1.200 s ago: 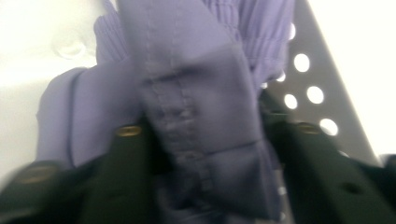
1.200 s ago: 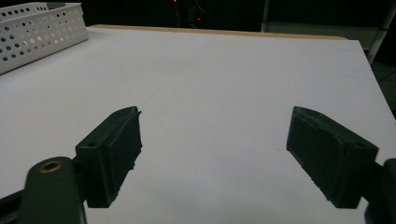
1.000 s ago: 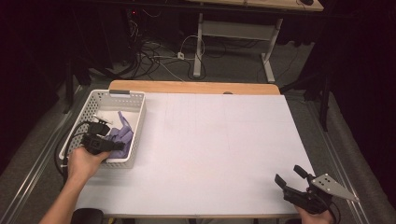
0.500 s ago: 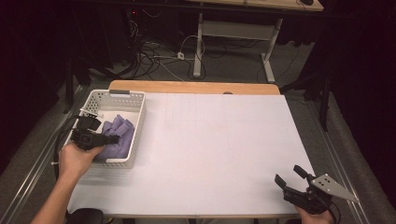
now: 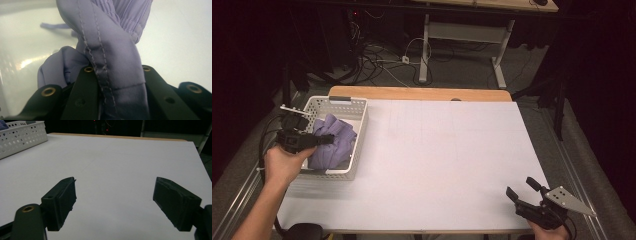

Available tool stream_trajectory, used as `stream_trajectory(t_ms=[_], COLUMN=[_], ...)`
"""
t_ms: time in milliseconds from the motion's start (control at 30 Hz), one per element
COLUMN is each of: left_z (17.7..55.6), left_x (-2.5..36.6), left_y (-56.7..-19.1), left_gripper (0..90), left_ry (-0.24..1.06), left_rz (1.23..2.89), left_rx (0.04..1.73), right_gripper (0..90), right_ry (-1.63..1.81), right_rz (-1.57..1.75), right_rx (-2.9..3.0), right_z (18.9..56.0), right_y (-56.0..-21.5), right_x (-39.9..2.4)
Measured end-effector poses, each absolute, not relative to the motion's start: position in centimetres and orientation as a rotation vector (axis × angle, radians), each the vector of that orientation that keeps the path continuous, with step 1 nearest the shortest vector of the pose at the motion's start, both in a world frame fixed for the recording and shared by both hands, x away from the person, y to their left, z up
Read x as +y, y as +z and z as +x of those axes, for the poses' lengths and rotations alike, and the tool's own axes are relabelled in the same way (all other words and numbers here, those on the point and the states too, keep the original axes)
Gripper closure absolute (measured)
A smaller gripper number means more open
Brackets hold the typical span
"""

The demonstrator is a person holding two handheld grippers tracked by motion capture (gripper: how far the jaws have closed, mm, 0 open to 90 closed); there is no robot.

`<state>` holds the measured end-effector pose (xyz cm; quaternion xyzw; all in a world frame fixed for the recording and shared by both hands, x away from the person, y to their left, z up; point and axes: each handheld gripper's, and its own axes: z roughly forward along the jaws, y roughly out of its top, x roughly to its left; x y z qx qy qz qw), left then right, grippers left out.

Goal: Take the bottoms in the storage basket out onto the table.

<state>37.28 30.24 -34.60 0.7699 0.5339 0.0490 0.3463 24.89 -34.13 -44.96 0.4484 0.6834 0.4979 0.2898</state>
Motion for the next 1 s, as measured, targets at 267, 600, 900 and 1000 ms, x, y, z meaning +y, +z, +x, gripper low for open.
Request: stream_trajectory(t_ms=[267,600,900,1000], left_z=[37.1,37.1,36.7,36.6], left_x=[30.3,30.3,30.1,30.0], left_y=[-33.0,-30.9,-29.6,-29.3], left_gripper=[77.5,77.5,77.5,77.4], left_ry=[0.144,0.154,0.152,0.147], left_rz=[1.973,1.94,1.932,1.923], left_rx=[1.349,1.302,1.268,1.254], right_gripper=[19.4,19.4,19.4,19.4], right_ry=[1.327,1.328,1.328,1.327], right_rz=[1.196,1.195,1.195,1.194], right_rx=[1.824,1.825,1.825,1.826], right_z=[24.9,24.9,24.9,24.9], right_y=[-45.0,-45.0,-45.0,-45.0], right_x=[-34.1,-34.1,-34.1,-34.1])
